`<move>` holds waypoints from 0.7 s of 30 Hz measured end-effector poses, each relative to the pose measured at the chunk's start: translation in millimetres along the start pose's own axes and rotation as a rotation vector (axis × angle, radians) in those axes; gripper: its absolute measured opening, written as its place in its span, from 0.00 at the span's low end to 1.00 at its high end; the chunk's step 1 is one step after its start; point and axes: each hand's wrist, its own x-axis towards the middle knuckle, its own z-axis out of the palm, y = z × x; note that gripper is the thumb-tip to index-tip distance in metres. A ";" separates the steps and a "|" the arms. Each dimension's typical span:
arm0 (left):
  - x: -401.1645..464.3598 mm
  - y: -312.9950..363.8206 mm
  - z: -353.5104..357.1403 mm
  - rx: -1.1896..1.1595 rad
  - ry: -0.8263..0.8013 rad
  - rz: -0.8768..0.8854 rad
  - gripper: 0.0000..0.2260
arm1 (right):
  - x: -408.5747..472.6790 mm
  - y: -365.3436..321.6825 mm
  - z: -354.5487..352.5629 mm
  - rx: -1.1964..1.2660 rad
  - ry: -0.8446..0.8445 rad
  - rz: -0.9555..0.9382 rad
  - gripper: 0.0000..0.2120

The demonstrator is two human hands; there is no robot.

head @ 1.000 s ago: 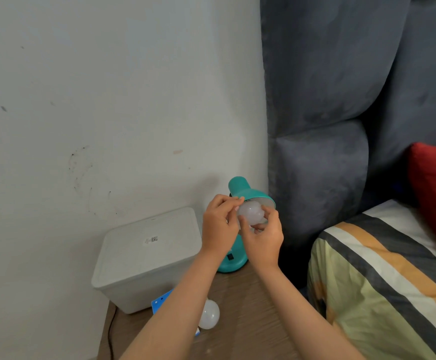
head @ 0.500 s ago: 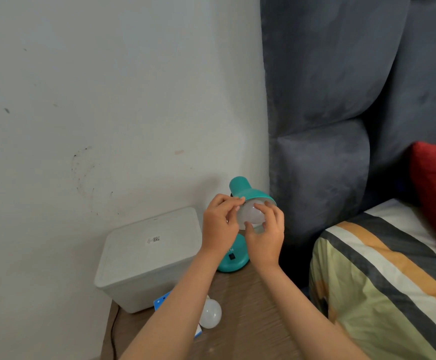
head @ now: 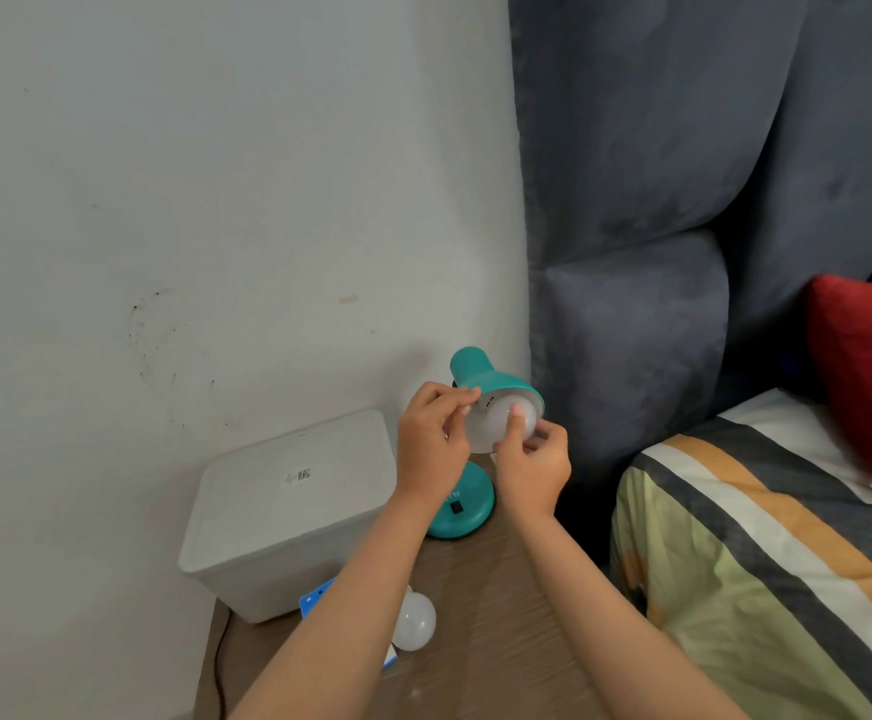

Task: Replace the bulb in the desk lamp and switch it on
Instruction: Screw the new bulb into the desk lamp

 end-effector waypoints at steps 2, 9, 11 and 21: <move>-0.6 0.7 -2.1 -0.008 -0.006 -0.001 0.11 | -2.6 -0.1 1.1 0.000 -0.018 0.004 0.18; -0.1 1.8 -2.9 -0.021 -0.017 -0.016 0.11 | -11.5 1.1 3.6 -0.048 -0.058 -0.174 0.23; -0.1 1.4 -3.1 -0.022 -0.019 -0.017 0.11 | -10.6 2.2 3.7 -0.103 -0.052 -0.253 0.23; 2.3 2.5 -3.0 -0.027 -0.009 -0.033 0.11 | -8.9 -6.4 3.8 -0.064 -0.043 -0.119 0.23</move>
